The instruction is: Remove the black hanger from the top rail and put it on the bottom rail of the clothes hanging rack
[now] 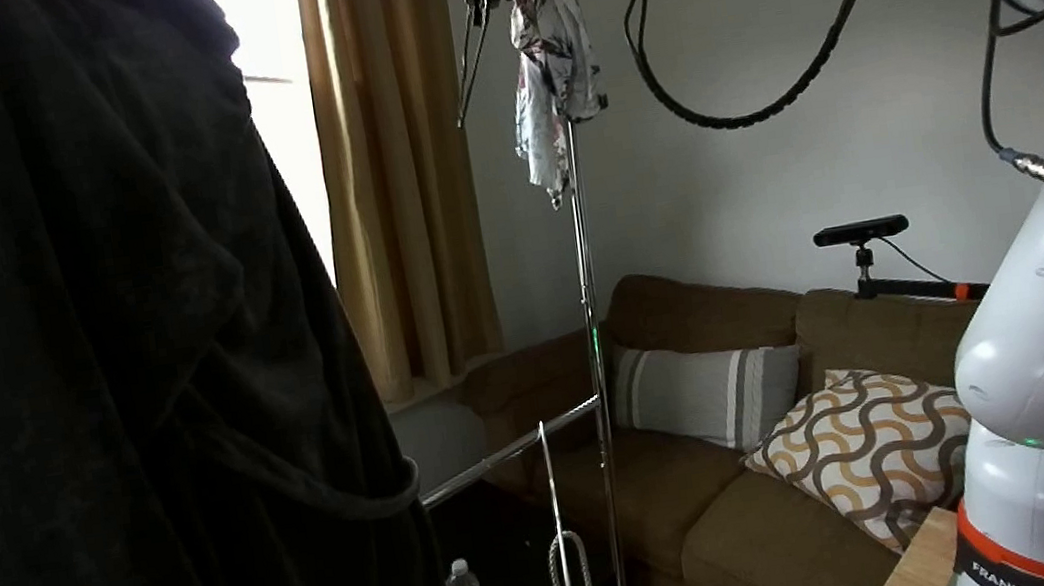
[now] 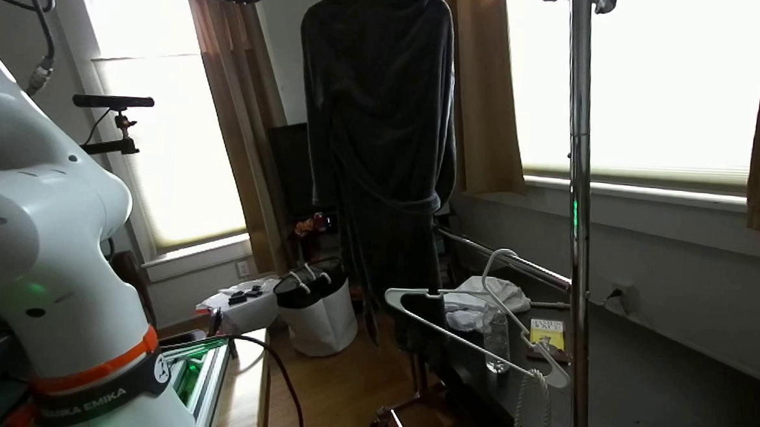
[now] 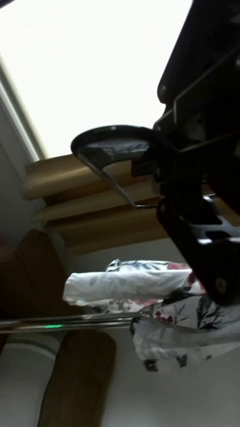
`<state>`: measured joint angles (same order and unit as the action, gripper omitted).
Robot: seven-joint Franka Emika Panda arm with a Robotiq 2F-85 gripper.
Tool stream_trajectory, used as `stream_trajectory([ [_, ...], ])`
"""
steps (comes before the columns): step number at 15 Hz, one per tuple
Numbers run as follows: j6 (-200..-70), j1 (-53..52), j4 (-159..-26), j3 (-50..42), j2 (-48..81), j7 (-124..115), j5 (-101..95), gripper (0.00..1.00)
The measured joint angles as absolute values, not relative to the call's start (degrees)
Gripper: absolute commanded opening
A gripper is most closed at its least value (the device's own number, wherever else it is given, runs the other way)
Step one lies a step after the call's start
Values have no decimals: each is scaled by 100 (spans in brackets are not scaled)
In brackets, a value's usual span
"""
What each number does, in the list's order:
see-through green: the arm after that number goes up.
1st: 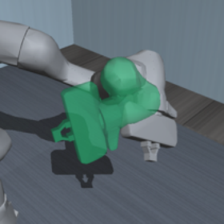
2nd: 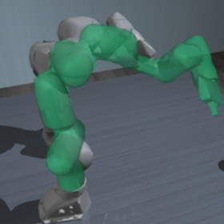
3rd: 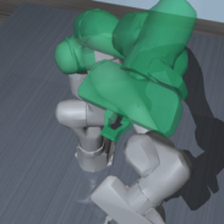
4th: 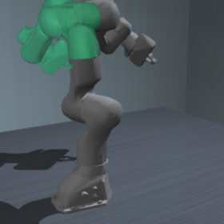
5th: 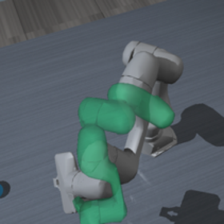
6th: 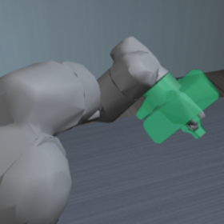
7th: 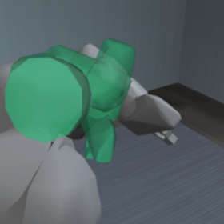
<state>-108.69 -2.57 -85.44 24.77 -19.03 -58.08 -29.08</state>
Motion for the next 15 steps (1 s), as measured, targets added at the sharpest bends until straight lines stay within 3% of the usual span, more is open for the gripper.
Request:
stream_trajectory([
  [7, -12307, -758, -9559, 1343, -3066, -3777, -1666, 1],
  [15, -12995, -370, -11286, 1338, -4570, -3596, -1257, 2],
])
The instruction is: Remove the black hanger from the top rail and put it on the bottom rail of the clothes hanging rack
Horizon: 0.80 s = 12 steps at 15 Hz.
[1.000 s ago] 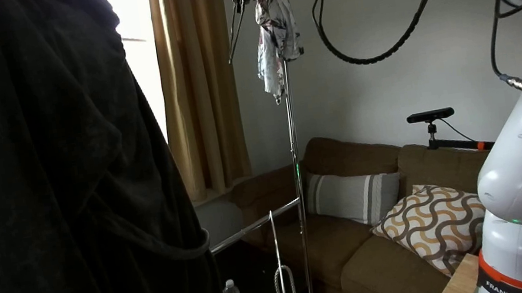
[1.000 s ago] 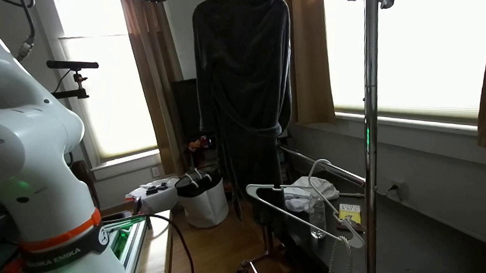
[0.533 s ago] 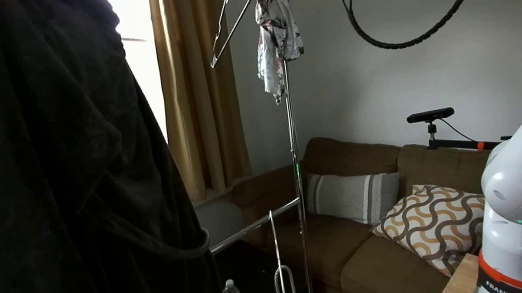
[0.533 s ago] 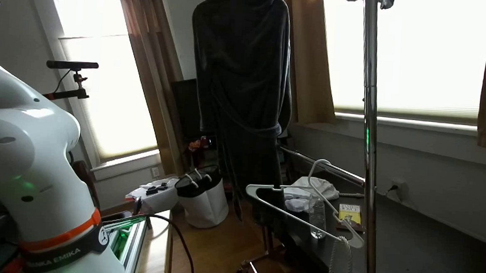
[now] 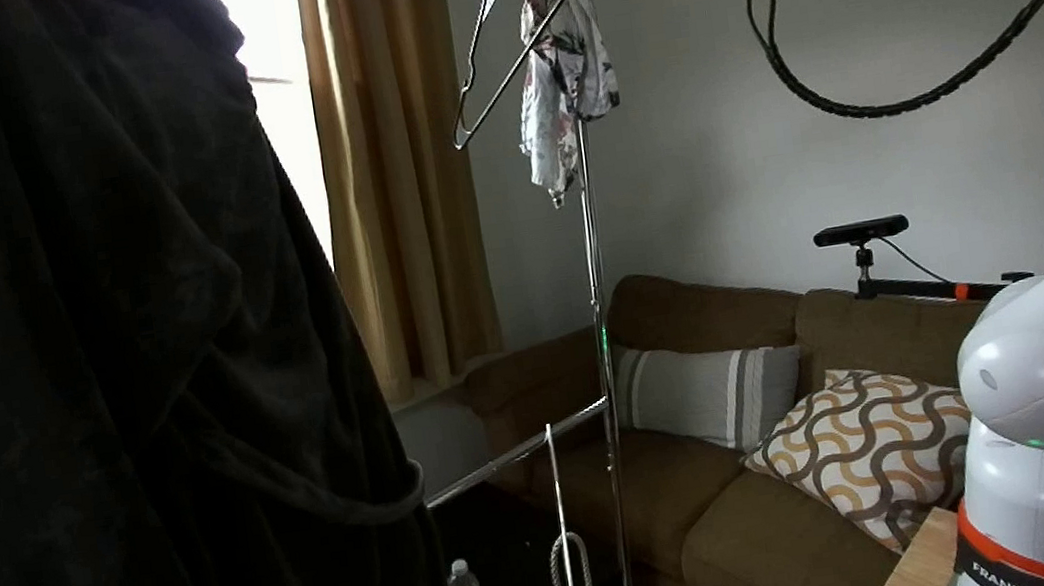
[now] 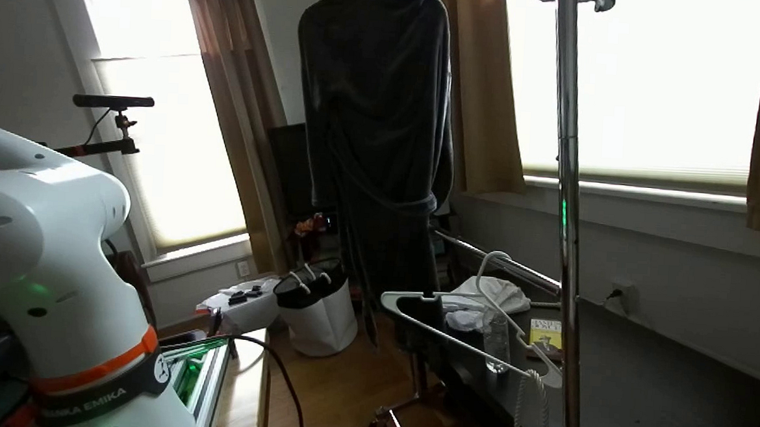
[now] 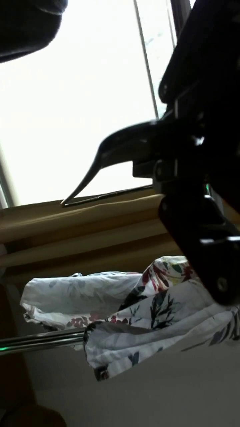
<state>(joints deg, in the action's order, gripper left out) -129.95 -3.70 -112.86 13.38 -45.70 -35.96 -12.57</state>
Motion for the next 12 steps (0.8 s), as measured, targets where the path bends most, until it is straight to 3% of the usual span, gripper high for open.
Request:
stream_trajectory([
  [7, -13309, 831, -11682, 2133, -5165, -4949, -1228, 2],
  [12, -13457, 948, -11714, 2315, -5162, -4962, -1234, 2],
])
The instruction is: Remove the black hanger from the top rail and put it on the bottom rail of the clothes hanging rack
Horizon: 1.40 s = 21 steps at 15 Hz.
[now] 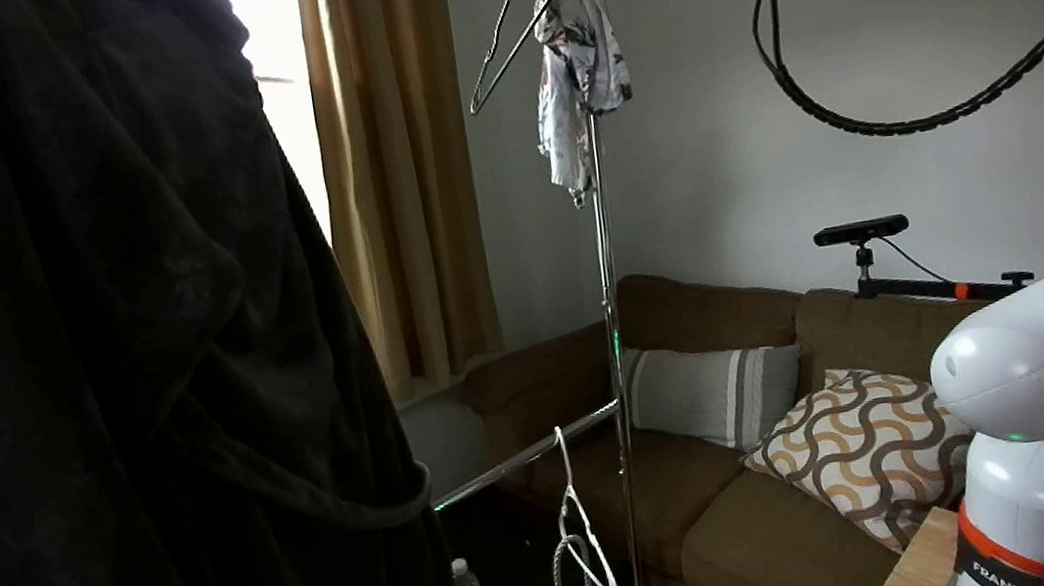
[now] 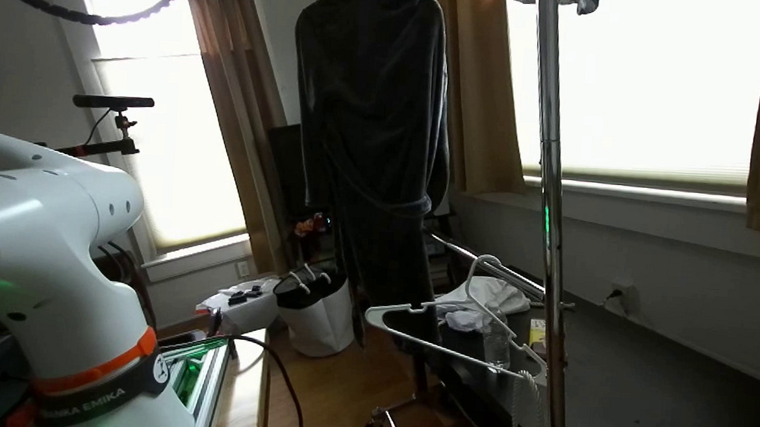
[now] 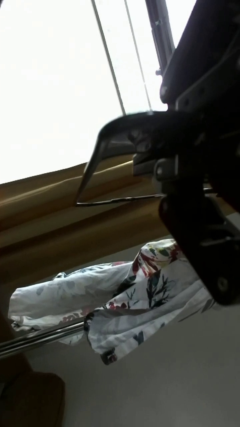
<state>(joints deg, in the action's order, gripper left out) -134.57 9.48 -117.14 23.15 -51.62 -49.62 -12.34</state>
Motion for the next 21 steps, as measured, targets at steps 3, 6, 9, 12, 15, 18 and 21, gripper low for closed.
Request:
stream_trajectory([
  [3, -13395, 868, -11933, 2235, -5401, -4828, -1222, 1],
  [6, -12798, 375, -12455, 2174, -5736, -4448, -998, 1],
  [9, -12017, -191, -13085, 2207, -6080, -4230, -625, 1],
  [12, -11378, -601, -13741, 2269, -6305, -4119, -218, 1],
  [15, -11142, -841, -14264, 2308, -6261, -3974, 288, 1],
  [18, -11155, -964, -14472, 2359, -5900, -3770, 892, 2],
  [21, -11283, -1013, -14503, 2335, -5390, -3583, 1413, 5],
])
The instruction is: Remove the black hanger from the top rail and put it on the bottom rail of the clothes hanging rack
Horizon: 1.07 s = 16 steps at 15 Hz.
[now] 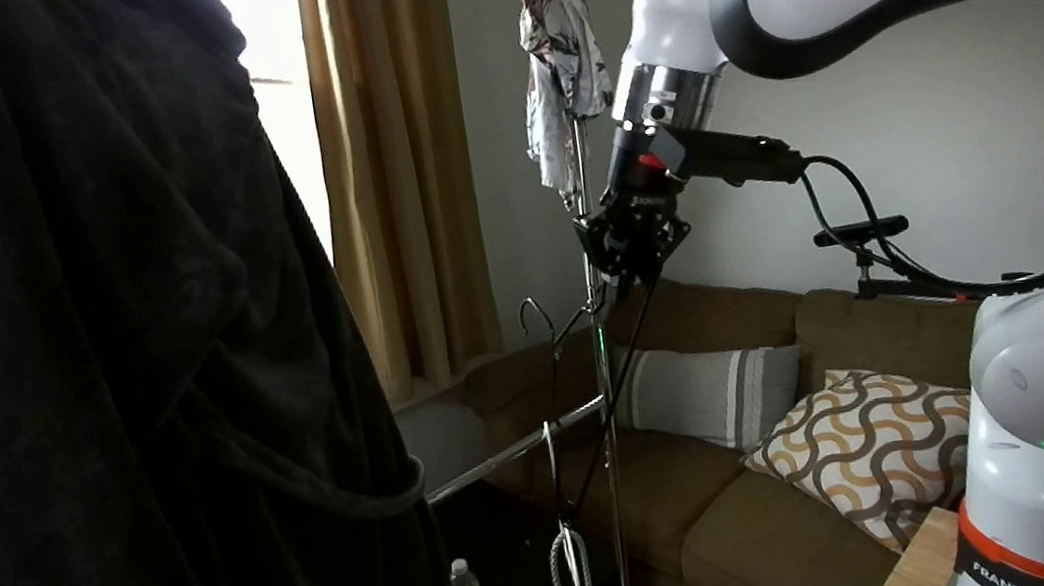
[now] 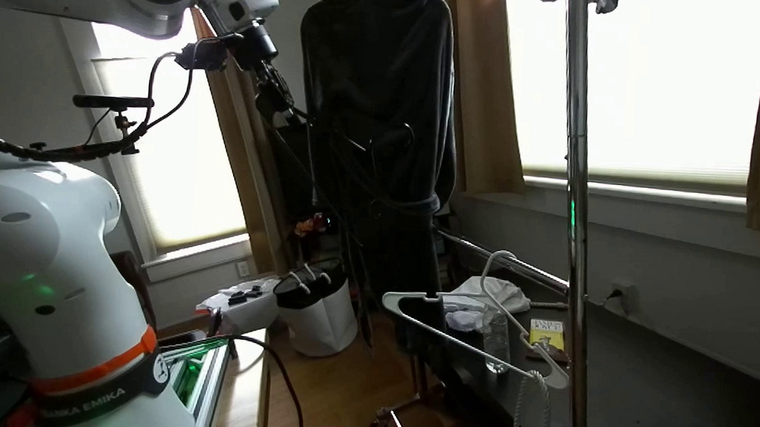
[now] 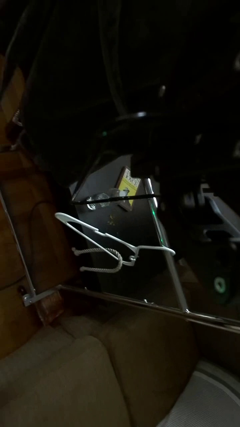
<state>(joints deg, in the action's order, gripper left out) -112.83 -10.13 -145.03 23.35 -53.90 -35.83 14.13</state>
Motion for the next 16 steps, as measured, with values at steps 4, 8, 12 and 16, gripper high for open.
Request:
stream_trajectory([
  [4, -11330, -1010, -14428, 2282, -5113, -3545, 1477, 1],
  [8, -11599, -879, -14425, 2517, -4779, -4087, 1661, 1],
  [12, -12443, -804, -14400, 2986, -3948, -4965, 1713, 1],
  [16, -13281, -708, -14375, 3306, -3117, -5853, 1430, 1],
])
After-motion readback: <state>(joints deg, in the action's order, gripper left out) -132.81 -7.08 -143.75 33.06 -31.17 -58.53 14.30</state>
